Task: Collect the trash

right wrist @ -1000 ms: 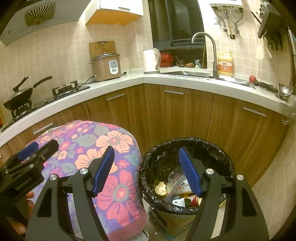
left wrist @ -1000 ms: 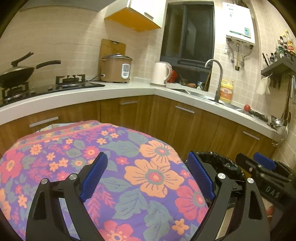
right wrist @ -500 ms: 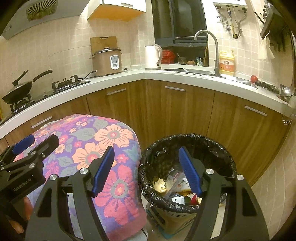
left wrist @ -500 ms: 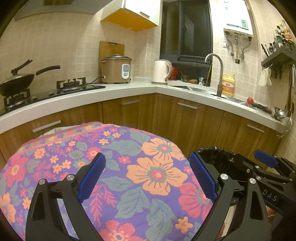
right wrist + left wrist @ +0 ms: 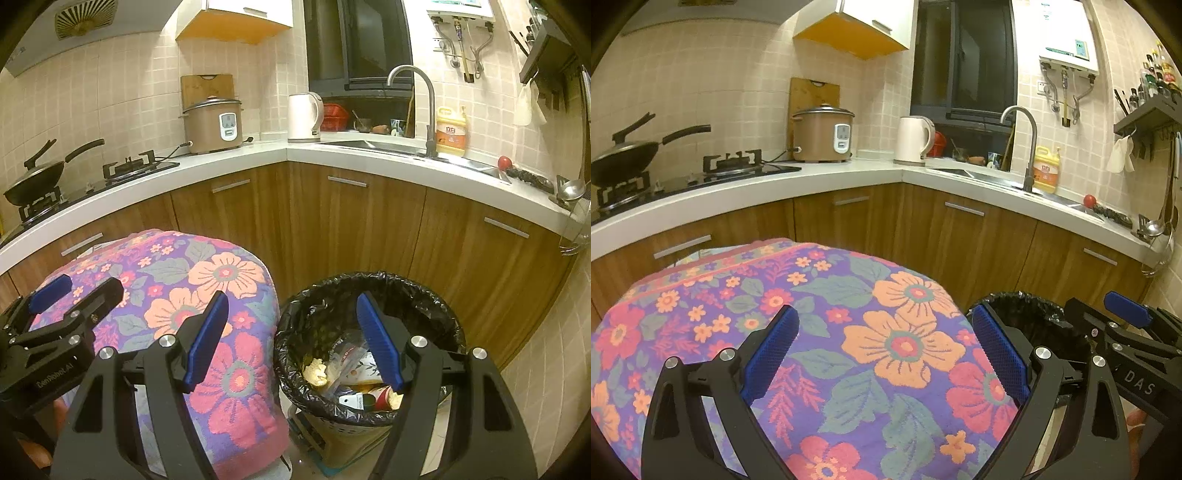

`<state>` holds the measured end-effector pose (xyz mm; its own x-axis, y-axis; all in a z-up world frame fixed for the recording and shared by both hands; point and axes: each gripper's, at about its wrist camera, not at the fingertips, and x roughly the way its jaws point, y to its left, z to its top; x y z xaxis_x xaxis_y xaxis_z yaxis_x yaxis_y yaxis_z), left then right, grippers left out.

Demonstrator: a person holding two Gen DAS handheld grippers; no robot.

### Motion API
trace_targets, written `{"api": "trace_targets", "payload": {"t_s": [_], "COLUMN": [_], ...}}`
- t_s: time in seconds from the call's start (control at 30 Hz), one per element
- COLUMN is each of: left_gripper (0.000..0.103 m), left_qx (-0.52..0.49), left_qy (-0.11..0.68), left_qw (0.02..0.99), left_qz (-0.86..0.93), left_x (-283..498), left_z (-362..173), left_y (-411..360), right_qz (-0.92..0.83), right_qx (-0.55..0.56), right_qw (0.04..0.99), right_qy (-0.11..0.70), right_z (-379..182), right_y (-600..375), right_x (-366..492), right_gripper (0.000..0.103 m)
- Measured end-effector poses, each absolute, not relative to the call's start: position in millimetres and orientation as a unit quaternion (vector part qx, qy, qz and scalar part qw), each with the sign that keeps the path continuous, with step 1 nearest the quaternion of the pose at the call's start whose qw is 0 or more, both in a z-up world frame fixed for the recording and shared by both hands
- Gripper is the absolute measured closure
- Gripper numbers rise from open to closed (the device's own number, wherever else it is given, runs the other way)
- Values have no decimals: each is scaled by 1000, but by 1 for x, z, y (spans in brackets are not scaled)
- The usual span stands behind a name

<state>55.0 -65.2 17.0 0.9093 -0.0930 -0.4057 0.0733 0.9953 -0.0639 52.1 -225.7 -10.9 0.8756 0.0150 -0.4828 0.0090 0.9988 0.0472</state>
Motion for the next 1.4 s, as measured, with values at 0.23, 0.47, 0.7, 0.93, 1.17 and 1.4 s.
{"api": "trace_targets", "payload": {"t_s": [0.23,0.47,0.7,0.93,1.17,1.4], "left_gripper": [11,10,8,8,8,8], "left_qx": [-16,-16,-14,-20,-20,-19], "left_qy": [207,205,205,208,208,208], "left_qw": [977,978,978,977,977,977], "left_qz": [-43,-43,-38,-39,-36,-36], "left_x": [53,52,53,53,52,52], "left_z": [18,18,18,18,18,18], "left_y": [-69,-69,-68,-68,-69,-69], "right_qz": [0,-10,-9,-1,5,11], "right_qx": [28,19,19,24,23,35], "right_qw": [967,968,968,969,970,968], "right_qy": [251,248,249,247,244,249], "right_z": [-11,-13,-13,-15,-13,-15], "right_y": [-229,-228,-229,-230,-228,-231], "right_x": [54,53,53,52,50,53], "right_gripper": [35,35,35,35,31,31]}}
